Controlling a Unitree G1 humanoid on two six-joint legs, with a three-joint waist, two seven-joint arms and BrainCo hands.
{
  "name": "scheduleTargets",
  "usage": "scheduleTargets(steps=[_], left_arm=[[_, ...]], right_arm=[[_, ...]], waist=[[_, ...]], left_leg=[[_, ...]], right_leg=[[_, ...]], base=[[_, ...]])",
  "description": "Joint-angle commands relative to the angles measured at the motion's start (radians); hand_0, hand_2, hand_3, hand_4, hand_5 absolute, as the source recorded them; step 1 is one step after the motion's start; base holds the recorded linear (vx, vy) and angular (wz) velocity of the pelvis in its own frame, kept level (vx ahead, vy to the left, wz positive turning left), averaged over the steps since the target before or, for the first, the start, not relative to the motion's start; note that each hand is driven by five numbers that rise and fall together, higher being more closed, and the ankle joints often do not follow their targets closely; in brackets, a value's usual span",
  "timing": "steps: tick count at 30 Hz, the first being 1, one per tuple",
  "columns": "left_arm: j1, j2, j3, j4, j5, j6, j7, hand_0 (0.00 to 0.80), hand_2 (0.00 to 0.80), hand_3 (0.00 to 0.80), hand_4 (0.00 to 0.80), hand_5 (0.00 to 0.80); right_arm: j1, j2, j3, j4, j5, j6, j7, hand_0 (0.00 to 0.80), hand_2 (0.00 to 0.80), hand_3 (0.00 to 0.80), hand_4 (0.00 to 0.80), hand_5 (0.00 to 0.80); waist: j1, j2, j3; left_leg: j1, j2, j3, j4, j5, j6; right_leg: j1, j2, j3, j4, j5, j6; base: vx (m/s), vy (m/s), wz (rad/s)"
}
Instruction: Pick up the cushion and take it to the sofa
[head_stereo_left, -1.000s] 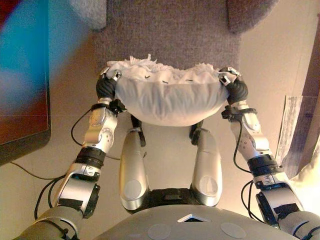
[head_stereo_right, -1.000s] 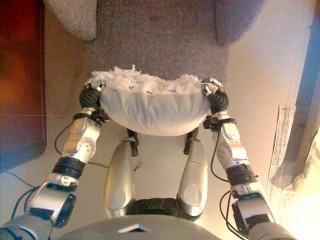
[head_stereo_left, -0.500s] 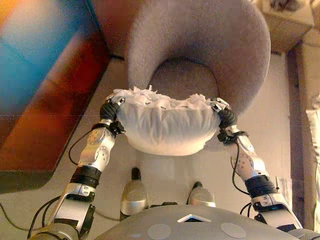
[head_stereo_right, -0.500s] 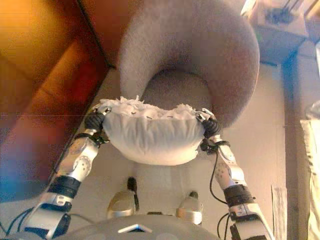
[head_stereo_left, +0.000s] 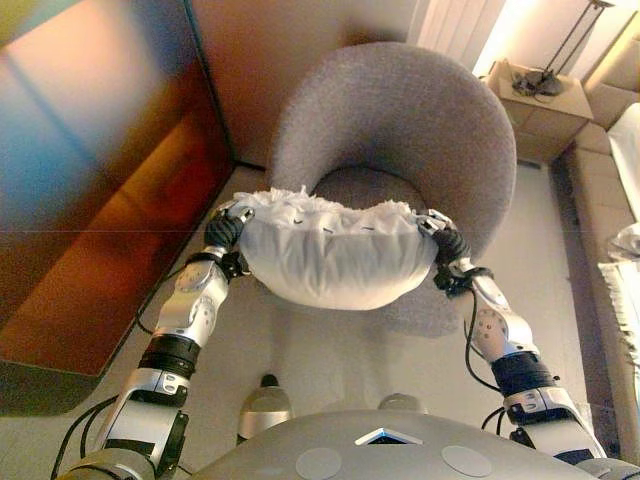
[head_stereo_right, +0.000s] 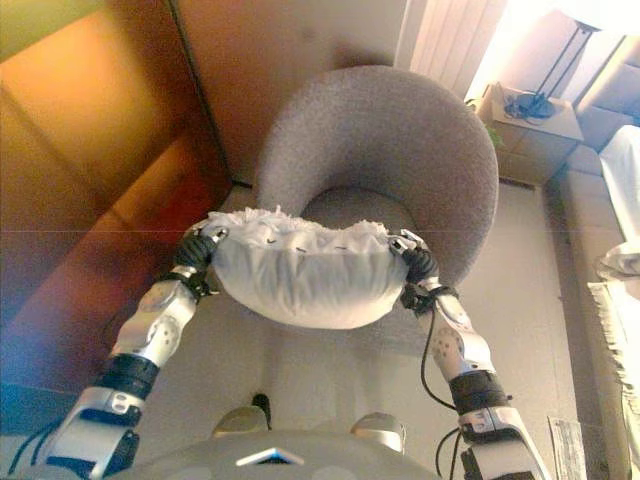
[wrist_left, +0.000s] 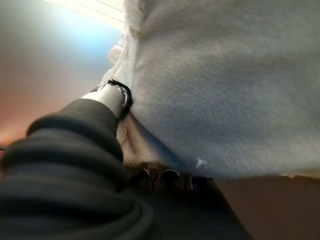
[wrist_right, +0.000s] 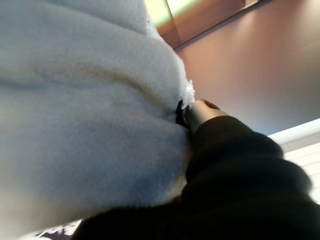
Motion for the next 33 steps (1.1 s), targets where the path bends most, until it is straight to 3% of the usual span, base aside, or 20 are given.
scheduleTargets(steps=[1, 4, 7, 10, 16, 20, 24, 29, 33], left_arm=[[-0.101, -0.041, -0.05, -0.04, 0.031, -0.046, -0.083, 0.8, 0.8, 0.8, 0.8, 0.8], [-0.116, -0.05, -0.076, -0.032, 0.015, -0.049, -0.08, 0.8, 0.8, 0.8, 0.8, 0.8], [-0.128, -0.067, -0.106, -0.028, 0.011, -0.054, -0.077, 0.8, 0.8, 0.8, 0.8, 0.8], [-0.139, -0.083, -0.133, -0.029, 0.02, -0.056, -0.05, 0.8, 0.8, 0.8, 0.8, 0.8], [-0.171, -0.089, -0.167, -0.024, 0.067, -0.04, -0.006, 0.8, 0.8, 0.8, 0.8, 0.8], [-0.162, -0.08, -0.162, -0.031, 0.09, -0.028, -0.02, 0.8, 0.8, 0.8, 0.8, 0.8], [-0.15, -0.079, -0.152, -0.057, 0.071, -0.008, -0.026, 0.8, 0.8, 0.8, 0.8, 0.8], [-0.138, -0.078, -0.128, -0.069, 0.053, 0.006, -0.022, 0.8, 0.8, 0.8, 0.8, 0.8], [-0.147, -0.082, -0.117, -0.064, 0.024, -0.01, -0.005, 0.8, 0.8, 0.8, 0.8, 0.8]], right_arm=[[-0.083, 0.038, -0.017, -0.03, 0.086, -0.066, 0.041, 0.8, 0.8, 0.8, 0.8, 0.8], [-0.067, 0.025, -0.015, -0.031, 0.101, -0.083, 0.022, 0.8, 0.8, 0.8, 0.8, 0.8], [-0.033, 0.01, -0.011, -0.029, 0.1, -0.113, 0.029, 0.8, 0.8, 0.8, 0.8, 0.8], [-0.013, -0.006, -0.012, -0.029, 0.119, -0.125, 0.039, 0.8, 0.8, 0.8, 0.8, 0.8], [-0.037, -0.041, -0.025, -0.028, 0.18, -0.117, 0.033, 0.8, 0.8, 0.8, 0.8, 0.8], [-0.028, -0.042, -0.039, -0.039, 0.177, -0.109, 0.024, 0.8, 0.8, 0.8, 0.8, 0.8], [-0.019, -0.04, -0.046, -0.028, 0.152, -0.101, 0.02, 0.8, 0.8, 0.8, 0.8, 0.8], [-0.044, -0.039, -0.037, -0.027, 0.117, -0.078, -0.009, 0.8, 0.8, 0.8, 0.8, 0.8], [-0.064, -0.052, -0.038, -0.031, 0.103, -0.056, -0.01, 0.8, 0.8, 0.8, 0.8, 0.8]], waist=[[0.006, 0.051, -0.021], [-0.033, 0.069, -0.017], [-0.081, 0.058, -0.01], [-0.122, 0.029, -0.002], [-0.176, -0.012, 0.019], [-0.182, -0.023, 0.02], [-0.176, -0.029, -0.003], [-0.185, -0.01, -0.041], [-0.197, 0.001, -0.047]], left_leg=[[0.053, -0.077, 0.009, 0.018, -0.103, 0.091], [0.055, -0.084, -0.02, 0.029, -0.105, 0.104], [0.073, -0.104, -0.047, 0.036, -0.12, 0.114], [0.085, -0.12, -0.052, 0.076, -0.155, 0.116], [0.105, -0.107, -0.073, 0.143, -0.234, 0.112], [0.121, -0.101, -0.07, 0.147, -0.259, 0.12], [0.134, -0.098, -0.061, 0.156, -0.274, 0.114], [0.191, -0.058, -0.018, 0.131, -0.266, 0.094], [0.14, -0.007, 0.011, 0.271, -0.172, 0.044]], right_leg=[[-0.111, -0.002, 0.142, 0.161, 0.191, 0.054], [-0.181, 0.1, 0.245, 0.254, 0.174, 0.022], [-0.234, 0.192, 0.31, 0.221, 0.185, 0.014], [-0.254, 0.229, 0.361, 0.095, 0.199, 0.022], [-0.336, 0.23, 0.456, -0.102, 0.267, 0.052], [-0.342, 0.226, 0.461, -0.118, 0.286, 0.057], [-0.256, 0.227, 0.439, -0.194, 0.214, 0.039], [-0.214, 0.263, 0.432, -0.193, 0.136, 0.022], [-0.196, 0.286, 0.433, -0.171, 0.094, -0.02]], base=[[0.072, 0.259, 0.27], [0.077, 0.17, 0.35], [0.115, 0.051, 0.62], [0.137, -0.091, 0.6], [0.174, -0.153, 0.71], [0.173, -0.117, -0.26], [0.195, -0.1, -0.09], [0.182, -0.07, 0.04], [0.101, -0.068, -0.1]])
